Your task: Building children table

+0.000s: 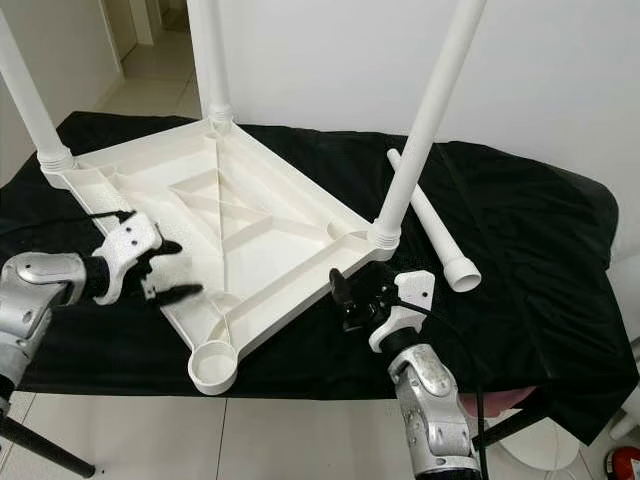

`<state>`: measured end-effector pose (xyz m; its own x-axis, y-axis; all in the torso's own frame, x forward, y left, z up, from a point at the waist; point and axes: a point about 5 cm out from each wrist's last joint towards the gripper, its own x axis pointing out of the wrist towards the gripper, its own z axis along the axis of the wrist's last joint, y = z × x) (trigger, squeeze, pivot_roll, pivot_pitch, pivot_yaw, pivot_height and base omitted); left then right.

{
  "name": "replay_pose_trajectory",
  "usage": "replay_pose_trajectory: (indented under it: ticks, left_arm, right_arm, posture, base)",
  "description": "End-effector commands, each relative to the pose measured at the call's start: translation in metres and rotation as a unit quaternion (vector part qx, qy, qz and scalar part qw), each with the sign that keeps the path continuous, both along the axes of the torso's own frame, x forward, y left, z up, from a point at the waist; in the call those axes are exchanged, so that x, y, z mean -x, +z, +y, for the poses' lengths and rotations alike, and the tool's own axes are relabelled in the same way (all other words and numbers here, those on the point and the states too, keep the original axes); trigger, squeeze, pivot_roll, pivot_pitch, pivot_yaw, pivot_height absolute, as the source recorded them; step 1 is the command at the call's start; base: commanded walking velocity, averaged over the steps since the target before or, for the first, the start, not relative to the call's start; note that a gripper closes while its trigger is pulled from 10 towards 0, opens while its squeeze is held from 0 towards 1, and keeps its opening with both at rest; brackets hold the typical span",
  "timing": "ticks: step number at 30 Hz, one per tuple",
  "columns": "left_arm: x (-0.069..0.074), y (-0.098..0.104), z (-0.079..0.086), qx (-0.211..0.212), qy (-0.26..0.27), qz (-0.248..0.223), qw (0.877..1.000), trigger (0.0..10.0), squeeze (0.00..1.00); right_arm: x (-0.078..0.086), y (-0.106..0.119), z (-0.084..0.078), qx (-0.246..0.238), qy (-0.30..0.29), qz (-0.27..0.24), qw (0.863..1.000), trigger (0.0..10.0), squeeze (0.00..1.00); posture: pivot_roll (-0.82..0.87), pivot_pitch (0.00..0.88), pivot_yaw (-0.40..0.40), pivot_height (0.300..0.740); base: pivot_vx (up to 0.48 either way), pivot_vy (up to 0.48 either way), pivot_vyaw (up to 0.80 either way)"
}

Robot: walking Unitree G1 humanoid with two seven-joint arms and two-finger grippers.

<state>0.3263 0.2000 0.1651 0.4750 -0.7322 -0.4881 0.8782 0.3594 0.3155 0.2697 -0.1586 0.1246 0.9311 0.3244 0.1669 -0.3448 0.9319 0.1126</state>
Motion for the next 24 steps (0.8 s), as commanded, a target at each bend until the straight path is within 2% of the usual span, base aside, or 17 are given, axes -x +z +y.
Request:
replay_pose_trajectory:
  ticks: [1,2,3,5,13,24]
  left_arm:
    - [0.002,-0.006,0.001,-0.021,-0.019,0.016,0.999,10.0,1.0]
    - [0.002,-0.006,0.001,-0.021,-0.019,0.016,0.999,10.0,1.0]
    - [0.003,-0.007,0.001,-0.029,-0.027,0.019,0.999,10.0,0.0]
    - [0.004,-0.009,0.002,-0.041,-0.046,0.028,0.998,10.0,0.0]
    - [-0.002,-0.012,0.003,-0.061,-0.06,0.027,0.996,10.0,0.0]
    - [-0.011,-0.017,-0.007,-0.091,-0.087,0.02,0.992,10.0,0.0]
  right_arm:
    - [0.002,0.001,-0.001,0.004,0.002,-0.006,1.0,10.0,0.0]
    - [0.002,0.001,-0.001,0.004,0.002,-0.006,1.0,10.0,0.0]
    - [0.002,0.001,-0.002,0.007,0.002,-0.006,1.0,10.0,0.0]
    - [0.002,0.001,-0.004,0.01,0.002,-0.006,1.0,10.0,0.0]
    - [0.001,0.002,-0.004,0.013,0.003,-0.008,1.0,10.0,0.0]
    - [0.002,0.004,-0.006,0.016,-0.001,-0.013,1.0,10.0,0.0]
  posture:
    - [0.02,0.0,-0.08,0.74]
    - [0.02,0.0,-0.08,0.74]
    - [0.02,0.0,-0.08,0.74]
    - [0.02,0.0,-0.08,0.74]
    - [0.01,0.0,-0.071,0.74]
    - [-0.01,0.0,-0.045,0.74]
  base:
    - [0.0,0.0,0.0]
    - [0.0,0.0,0.0]
    - [0.0,0.0,0.0]
    - [0.0,0.0,0.0]
    - [0.0,0.0,0.0]
    - [0.0,0.0,0.0]
